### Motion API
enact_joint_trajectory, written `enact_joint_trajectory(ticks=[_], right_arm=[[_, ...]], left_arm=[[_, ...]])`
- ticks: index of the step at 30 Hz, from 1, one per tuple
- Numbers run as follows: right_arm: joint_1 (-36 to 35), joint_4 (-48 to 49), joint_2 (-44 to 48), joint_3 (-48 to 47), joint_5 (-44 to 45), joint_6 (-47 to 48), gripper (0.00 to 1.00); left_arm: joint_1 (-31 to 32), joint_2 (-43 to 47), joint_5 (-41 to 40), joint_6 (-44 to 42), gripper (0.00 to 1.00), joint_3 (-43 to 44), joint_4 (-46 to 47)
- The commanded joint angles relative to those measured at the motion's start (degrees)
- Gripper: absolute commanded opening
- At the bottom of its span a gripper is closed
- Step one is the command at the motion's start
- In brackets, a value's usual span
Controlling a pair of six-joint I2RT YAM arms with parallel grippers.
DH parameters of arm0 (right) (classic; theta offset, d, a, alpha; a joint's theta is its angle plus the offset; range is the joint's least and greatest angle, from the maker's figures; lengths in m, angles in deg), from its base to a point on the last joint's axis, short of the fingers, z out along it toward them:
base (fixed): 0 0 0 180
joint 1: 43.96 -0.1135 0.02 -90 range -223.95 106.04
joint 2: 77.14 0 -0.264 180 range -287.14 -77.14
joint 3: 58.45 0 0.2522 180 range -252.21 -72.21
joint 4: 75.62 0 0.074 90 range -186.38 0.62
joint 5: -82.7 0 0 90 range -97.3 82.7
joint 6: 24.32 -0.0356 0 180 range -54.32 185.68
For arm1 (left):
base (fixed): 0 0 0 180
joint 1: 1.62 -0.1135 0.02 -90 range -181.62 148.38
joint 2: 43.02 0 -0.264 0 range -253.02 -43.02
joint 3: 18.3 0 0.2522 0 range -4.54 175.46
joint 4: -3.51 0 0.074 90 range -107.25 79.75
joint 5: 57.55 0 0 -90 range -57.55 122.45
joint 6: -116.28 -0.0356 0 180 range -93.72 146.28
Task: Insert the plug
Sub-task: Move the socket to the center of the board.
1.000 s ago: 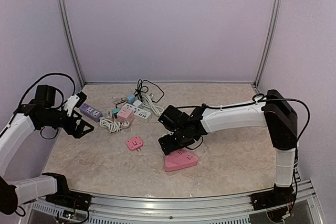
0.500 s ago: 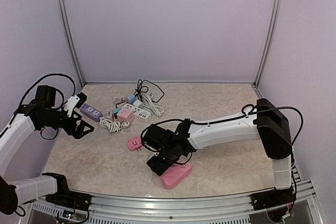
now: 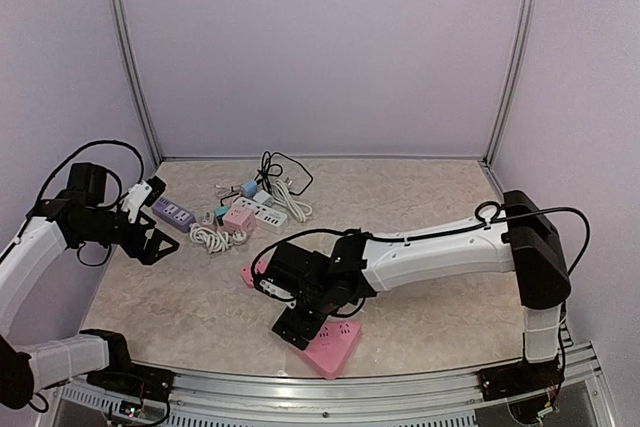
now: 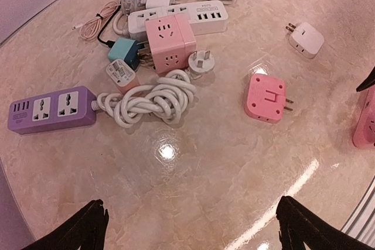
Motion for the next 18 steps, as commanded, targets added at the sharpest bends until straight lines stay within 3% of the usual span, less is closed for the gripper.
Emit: enact_joint_trajectory(ticks=[1, 9, 18], right_arm=[[2.81, -0.06, 4.25, 3.19, 1.87, -2.90, 0.93], [4.52, 4.11, 4.88, 10.13, -6.42, -8.32, 0.93], [1.09, 6.23, 8.20, 16.32, -8.17, -15.66, 0.91]], left_arm=[[-0.37, -0.21, -0.57, -0.80, 0.99, -1.11, -0.28], [-0.33, -0.07, -0.65, -0.79, 0.99, -1.22, -0.35], [-0.33, -0.47, -0.57, -0.89, 0.99, -1.37, -0.12]])
